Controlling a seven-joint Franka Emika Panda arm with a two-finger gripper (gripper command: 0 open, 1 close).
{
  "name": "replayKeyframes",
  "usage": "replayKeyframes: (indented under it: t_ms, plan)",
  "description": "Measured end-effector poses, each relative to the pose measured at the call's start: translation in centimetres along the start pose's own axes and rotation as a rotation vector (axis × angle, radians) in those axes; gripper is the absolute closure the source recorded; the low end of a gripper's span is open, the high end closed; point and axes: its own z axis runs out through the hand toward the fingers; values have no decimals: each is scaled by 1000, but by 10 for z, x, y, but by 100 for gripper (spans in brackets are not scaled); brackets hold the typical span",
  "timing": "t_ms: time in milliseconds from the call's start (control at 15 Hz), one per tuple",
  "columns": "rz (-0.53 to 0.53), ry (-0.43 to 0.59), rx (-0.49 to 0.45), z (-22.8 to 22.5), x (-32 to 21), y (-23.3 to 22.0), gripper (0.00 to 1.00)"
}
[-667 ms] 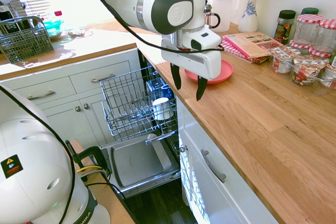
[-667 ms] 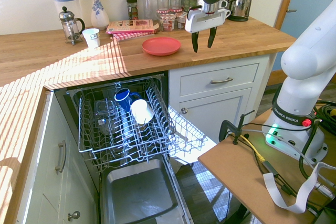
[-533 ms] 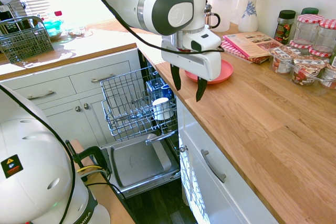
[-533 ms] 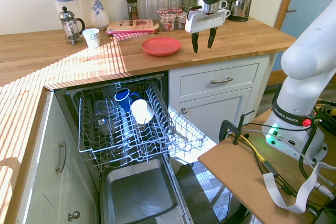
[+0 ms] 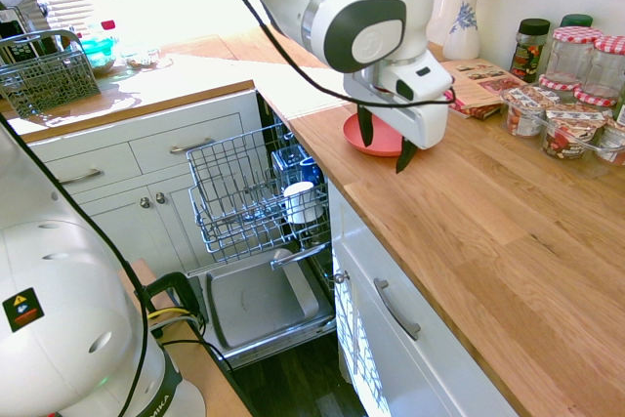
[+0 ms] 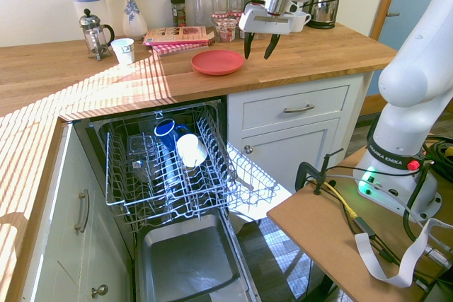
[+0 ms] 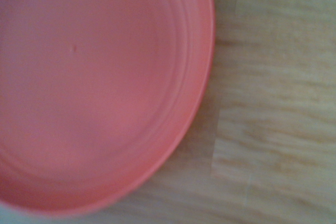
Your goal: Put the plate in the dishwasher
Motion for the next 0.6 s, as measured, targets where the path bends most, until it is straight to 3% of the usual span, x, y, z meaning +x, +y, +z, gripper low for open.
replayKeyframes:
  t_ms: [200,267,600]
  plan:
    - [13,-49,107,18,22,-13,0]
    - [12,-59,124,21,26,-17,100]
    - [-33,-103,206,37,38,-43,100]
